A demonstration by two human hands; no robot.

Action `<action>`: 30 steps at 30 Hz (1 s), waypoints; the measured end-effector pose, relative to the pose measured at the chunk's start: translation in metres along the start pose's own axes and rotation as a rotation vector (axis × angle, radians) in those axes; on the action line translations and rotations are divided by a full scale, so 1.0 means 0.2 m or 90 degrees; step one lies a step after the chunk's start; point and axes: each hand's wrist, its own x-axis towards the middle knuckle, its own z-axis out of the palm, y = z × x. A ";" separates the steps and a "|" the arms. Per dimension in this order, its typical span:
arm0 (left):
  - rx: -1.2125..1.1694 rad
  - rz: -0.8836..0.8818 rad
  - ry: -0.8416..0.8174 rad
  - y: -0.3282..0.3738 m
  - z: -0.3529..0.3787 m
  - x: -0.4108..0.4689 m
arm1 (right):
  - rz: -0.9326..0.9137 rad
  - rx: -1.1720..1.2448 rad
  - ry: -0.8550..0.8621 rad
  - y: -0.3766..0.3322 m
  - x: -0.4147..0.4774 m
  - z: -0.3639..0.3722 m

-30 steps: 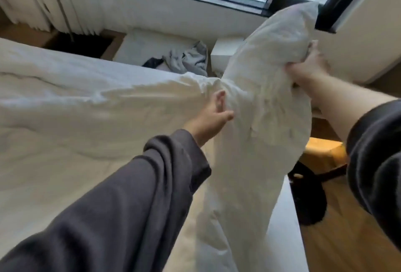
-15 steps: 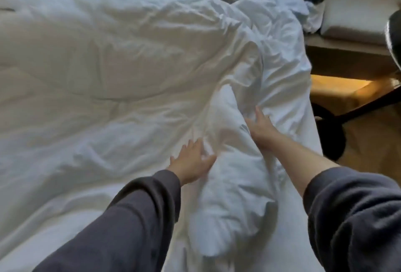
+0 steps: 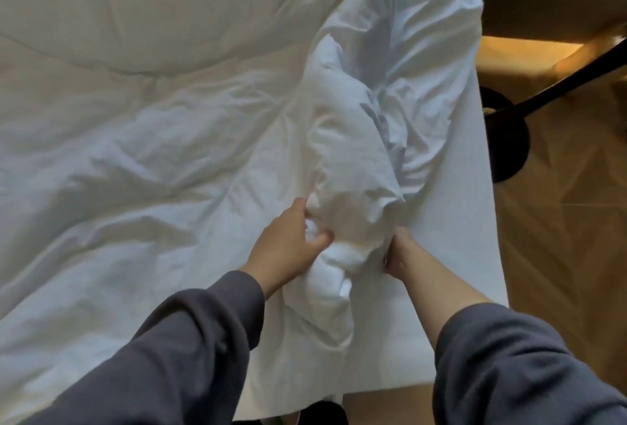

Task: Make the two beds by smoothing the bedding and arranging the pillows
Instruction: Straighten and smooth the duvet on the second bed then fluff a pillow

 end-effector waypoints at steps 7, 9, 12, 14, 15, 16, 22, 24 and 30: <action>0.070 -0.126 0.106 -0.04 -0.09 0.07 | -0.108 -0.221 0.187 -0.14 -0.10 -0.26; 0.118 -0.124 0.081 -0.02 -0.07 0.03 | -0.099 -0.460 0.342 -0.26 -0.15 -0.46; 0.169 0.039 0.163 0.02 0.03 -0.05 | -0.099 -0.507 0.439 -0.35 -0.15 -0.63; 0.171 0.269 0.199 0.04 0.10 -0.12 | -0.107 -0.428 0.330 -0.28 -0.16 -0.65; 0.191 0.380 0.188 0.04 0.13 -0.16 | -0.103 -0.339 0.265 -0.22 -0.15 -0.64; 0.209 0.466 0.144 0.05 0.18 -0.20 | -0.096 -0.262 0.223 -0.15 -0.15 -0.64; 0.457 0.343 -0.159 -0.06 0.40 -0.26 | 0.025 0.019 0.085 0.30 -0.11 -0.65; 0.496 0.230 -0.177 -0.12 0.43 -0.23 | 0.007 0.052 0.053 0.39 -0.13 -0.61; 0.401 0.150 -0.081 -0.08 0.40 -0.17 | -0.079 -0.204 0.094 0.23 -0.17 -0.60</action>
